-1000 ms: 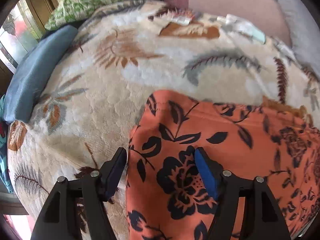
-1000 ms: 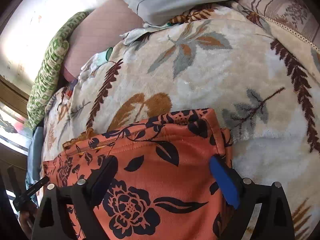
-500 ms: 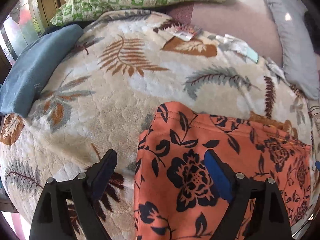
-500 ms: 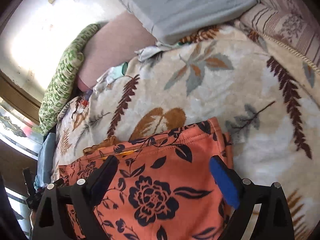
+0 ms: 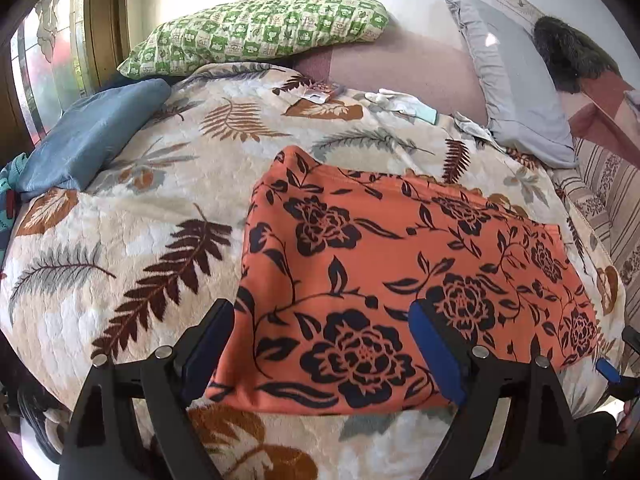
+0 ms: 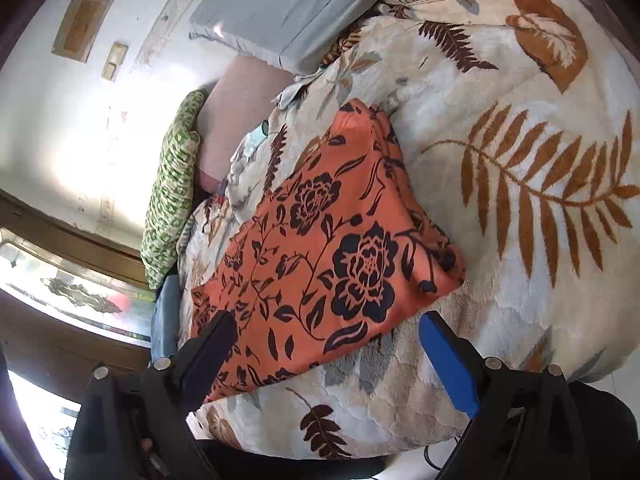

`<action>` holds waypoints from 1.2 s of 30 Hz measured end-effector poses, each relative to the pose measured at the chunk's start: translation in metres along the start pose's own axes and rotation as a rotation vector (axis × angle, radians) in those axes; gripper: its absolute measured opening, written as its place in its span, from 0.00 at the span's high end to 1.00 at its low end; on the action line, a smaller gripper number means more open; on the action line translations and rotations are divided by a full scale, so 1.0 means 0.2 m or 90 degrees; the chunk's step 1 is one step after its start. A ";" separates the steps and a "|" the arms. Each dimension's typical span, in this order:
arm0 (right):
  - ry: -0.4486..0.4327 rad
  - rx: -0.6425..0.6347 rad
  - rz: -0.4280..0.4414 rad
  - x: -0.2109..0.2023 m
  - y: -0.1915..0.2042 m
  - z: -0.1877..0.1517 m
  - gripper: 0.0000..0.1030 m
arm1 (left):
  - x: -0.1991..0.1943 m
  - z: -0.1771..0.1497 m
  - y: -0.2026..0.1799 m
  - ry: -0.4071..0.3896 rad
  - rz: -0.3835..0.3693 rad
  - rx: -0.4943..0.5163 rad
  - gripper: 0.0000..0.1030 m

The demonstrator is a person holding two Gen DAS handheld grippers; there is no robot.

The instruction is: Fold small clothes

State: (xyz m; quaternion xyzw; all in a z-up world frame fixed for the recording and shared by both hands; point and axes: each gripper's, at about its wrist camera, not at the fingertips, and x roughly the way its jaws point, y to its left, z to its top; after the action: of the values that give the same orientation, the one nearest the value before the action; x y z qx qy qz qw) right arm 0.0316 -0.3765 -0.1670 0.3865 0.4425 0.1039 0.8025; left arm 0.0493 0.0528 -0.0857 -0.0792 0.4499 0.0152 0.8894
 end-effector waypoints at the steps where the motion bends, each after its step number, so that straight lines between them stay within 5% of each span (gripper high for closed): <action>1: -0.001 -0.016 0.010 0.01 0.04 0.00 0.08 | 0.00 -0.01 -0.01 0.001 0.000 0.005 0.13; 4: -0.011 -0.071 0.016 0.07 0.14 0.02 0.08 | 0.05 -0.04 -0.02 0.018 0.008 0.011 0.13; 8: 0.041 -0.107 -0.143 0.32 0.08 0.04 0.08 | 0.23 -0.09 0.00 0.107 0.056 0.029 0.13; 15: 0.015 -0.159 -0.176 0.25 0.13 0.02 0.08 | 0.13 -0.10 -0.06 0.076 0.051 0.051 0.13; 19: -0.014 -0.108 -0.129 0.08 0.08 -0.01 0.08 | 0.06 -0.09 -0.09 0.056 0.042 0.053 0.13; 24: -0.024 0.126 0.016 -0.03 -0.23 -0.07 0.08 | 0.01 -0.09 -0.12 0.039 0.026 0.047 0.13; 29: -0.022 0.166 0.072 0.01 -0.30 -0.02 0.08 | 0.03 -0.09 -0.21 0.034 0.023 0.067 0.13; 36: -0.028 0.208 0.042 0.10 -0.36 0.10 0.10 | 0.08 -0.08 -0.35 0.027 0.014 0.101 0.13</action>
State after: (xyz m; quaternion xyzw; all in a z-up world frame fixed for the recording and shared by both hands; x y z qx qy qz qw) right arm 0.0459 -0.4250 -0.2243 0.5284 0.4229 0.0483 0.7346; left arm 0.0531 -0.0189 -0.0982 -0.0042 0.4690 -0.0123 0.8831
